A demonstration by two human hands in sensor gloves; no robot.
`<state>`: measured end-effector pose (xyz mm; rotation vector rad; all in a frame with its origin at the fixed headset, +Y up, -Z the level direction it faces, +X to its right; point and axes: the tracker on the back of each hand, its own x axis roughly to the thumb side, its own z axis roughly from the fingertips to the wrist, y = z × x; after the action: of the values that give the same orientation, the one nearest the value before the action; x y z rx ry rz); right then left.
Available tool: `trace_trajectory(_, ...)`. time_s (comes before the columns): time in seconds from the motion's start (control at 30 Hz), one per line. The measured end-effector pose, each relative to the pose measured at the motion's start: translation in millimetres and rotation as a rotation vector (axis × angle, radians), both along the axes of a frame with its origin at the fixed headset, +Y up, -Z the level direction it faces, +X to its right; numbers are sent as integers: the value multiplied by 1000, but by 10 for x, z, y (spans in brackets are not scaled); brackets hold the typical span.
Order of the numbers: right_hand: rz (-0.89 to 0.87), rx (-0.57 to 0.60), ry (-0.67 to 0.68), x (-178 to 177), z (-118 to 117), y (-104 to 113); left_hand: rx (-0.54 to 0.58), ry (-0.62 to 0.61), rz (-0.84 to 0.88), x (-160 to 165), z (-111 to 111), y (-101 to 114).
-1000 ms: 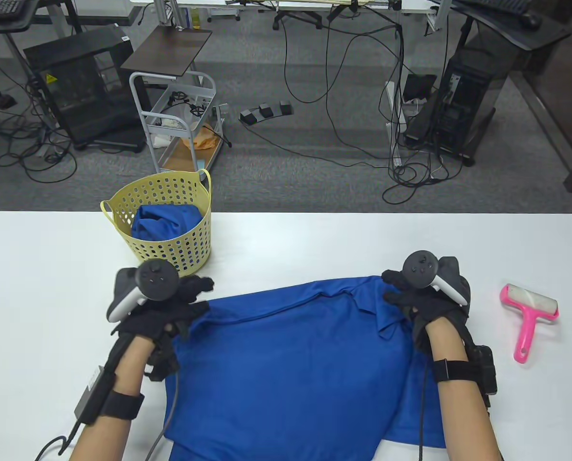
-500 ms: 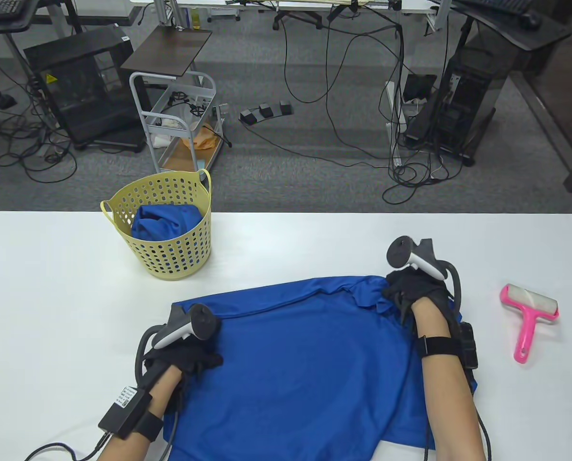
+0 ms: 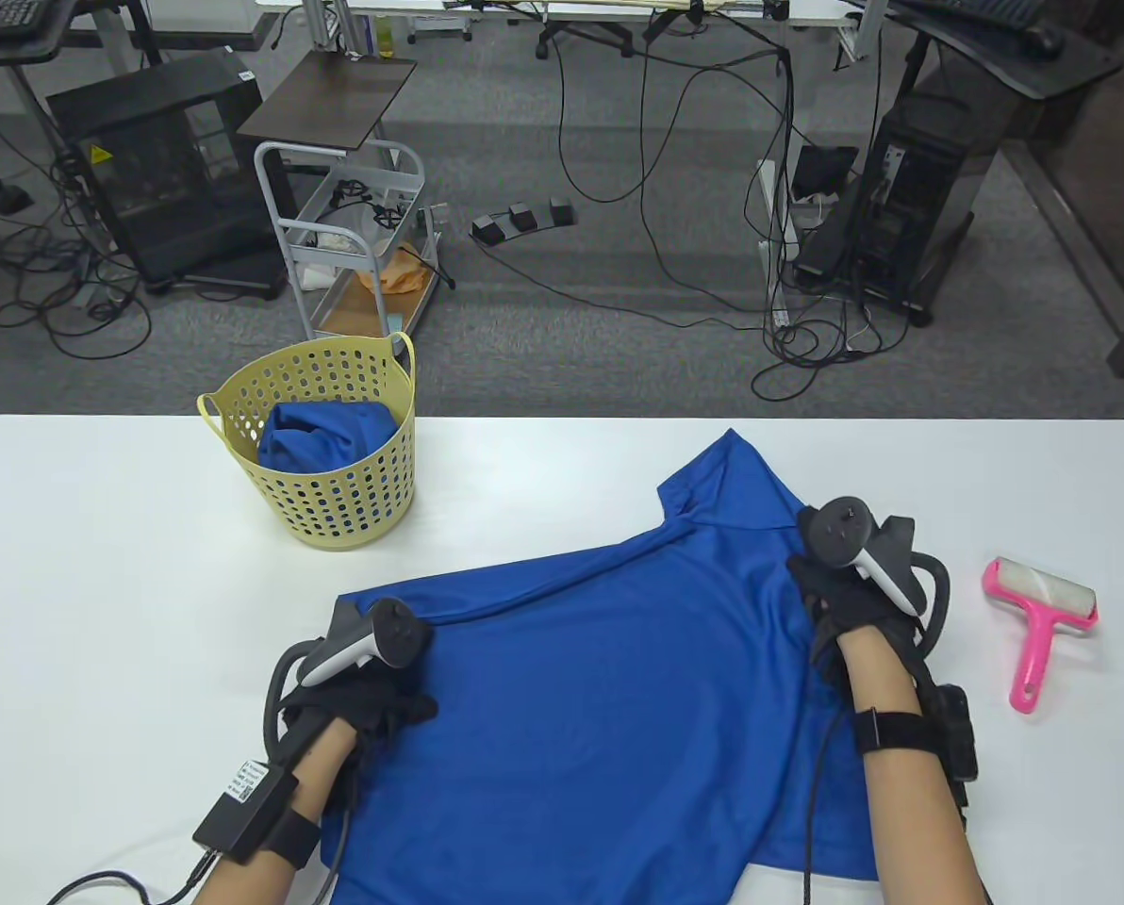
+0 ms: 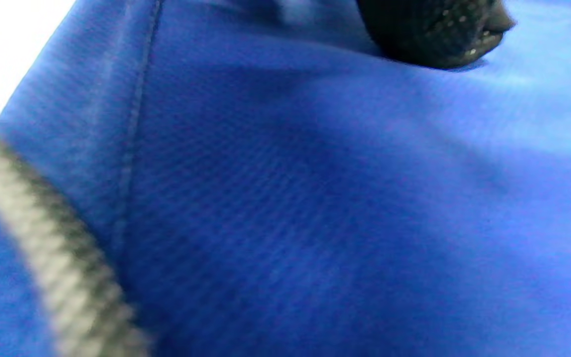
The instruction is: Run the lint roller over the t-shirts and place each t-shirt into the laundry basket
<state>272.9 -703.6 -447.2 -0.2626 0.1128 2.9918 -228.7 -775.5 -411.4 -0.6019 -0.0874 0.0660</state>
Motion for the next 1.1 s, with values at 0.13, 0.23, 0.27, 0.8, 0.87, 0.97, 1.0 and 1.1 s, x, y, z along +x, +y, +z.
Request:
trace_trajectory(0.13,72,-147,20,-29,617,-108,-21,0,33,-31,-64,78)
trace_trajectory(0.23,69,-272,32,-135,910,-243,9,39,15,-97,-191,237)
trace_trajectory(0.27,78,-346,38,-180,988,-305,57,64,8,-125,-268,298)
trace_trajectory(0.8,5,-524,2,-90,1053,-652,227,101,-124,-157,-623,333)
trace_trajectory(0.87,6,-524,3,-89,1055,-656,126,103,-87,-144,-590,324)
trace_trajectory(0.97,5,-525,-2,-87,1064,-657,110,10,-249,-81,-558,262)
trace_trajectory(1.0,5,-525,-3,-86,1065,-657,152,-13,-261,-68,-553,270)
trace_trajectory(1.1,4,-527,-4,-82,1067,-658,216,-4,-253,-41,-576,288)
